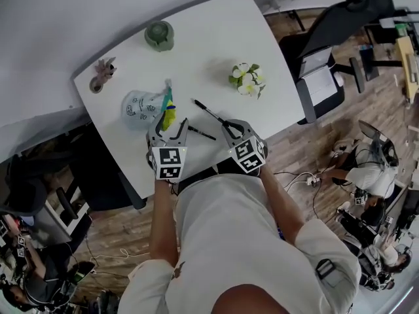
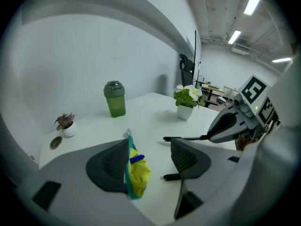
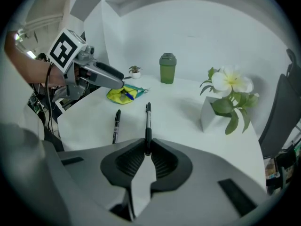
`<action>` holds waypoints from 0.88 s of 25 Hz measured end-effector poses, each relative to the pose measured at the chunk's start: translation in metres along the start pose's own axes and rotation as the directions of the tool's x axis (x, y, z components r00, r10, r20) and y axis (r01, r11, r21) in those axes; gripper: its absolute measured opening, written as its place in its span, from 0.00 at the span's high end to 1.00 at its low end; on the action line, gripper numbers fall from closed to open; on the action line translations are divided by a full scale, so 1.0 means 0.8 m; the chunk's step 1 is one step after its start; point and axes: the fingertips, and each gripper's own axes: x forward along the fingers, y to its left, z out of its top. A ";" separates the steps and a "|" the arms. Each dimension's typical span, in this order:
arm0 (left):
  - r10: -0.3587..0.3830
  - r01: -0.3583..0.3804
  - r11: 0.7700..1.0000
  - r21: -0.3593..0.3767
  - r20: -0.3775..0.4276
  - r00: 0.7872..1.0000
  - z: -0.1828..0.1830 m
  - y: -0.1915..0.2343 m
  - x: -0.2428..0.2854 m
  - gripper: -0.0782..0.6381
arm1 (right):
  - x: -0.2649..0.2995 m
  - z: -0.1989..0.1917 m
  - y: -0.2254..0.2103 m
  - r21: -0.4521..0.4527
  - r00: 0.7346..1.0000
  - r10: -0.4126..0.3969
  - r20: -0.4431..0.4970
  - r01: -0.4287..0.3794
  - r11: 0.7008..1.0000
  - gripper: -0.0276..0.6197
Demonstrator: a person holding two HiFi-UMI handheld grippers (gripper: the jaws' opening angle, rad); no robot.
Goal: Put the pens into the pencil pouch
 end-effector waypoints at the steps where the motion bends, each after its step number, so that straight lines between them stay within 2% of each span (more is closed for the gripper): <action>1: 0.018 -0.018 1.000 -0.009 -0.009 1.000 -0.006 0.007 0.000 0.50 | -0.001 0.003 0.000 0.000 1.000 0.002 0.002 -0.002 1.000 0.89; 7: 0.128 -0.129 0.991 -0.015 -0.077 0.989 -0.035 0.043 0.005 0.54 | -0.004 0.024 0.003 -0.031 1.000 0.021 0.018 -0.021 0.999 0.89; 12: 0.174 -0.174 0.985 0.008 -0.141 0.975 -0.058 0.057 0.014 0.60 | -0.005 0.045 0.010 -0.062 0.998 0.048 0.041 -0.046 0.997 0.89; 16: 0.188 -0.187 0.982 0.018 -0.159 0.969 -0.064 0.062 0.016 0.70 | -0.005 0.060 0.017 -0.097 0.996 0.070 0.051 -0.065 0.993 0.89; 20: 0.201 -0.203 0.979 -0.001 -0.142 0.969 -0.059 0.063 0.012 0.85 | -0.005 0.071 0.027 -0.127 0.993 0.103 0.061 -0.094 0.987 0.89; 22: 0.201 -0.205 0.979 -0.019 -0.133 0.971 -0.056 0.063 0.010 0.87 | -0.004 0.078 0.033 -0.141 0.990 0.123 0.070 -0.112 0.984 0.89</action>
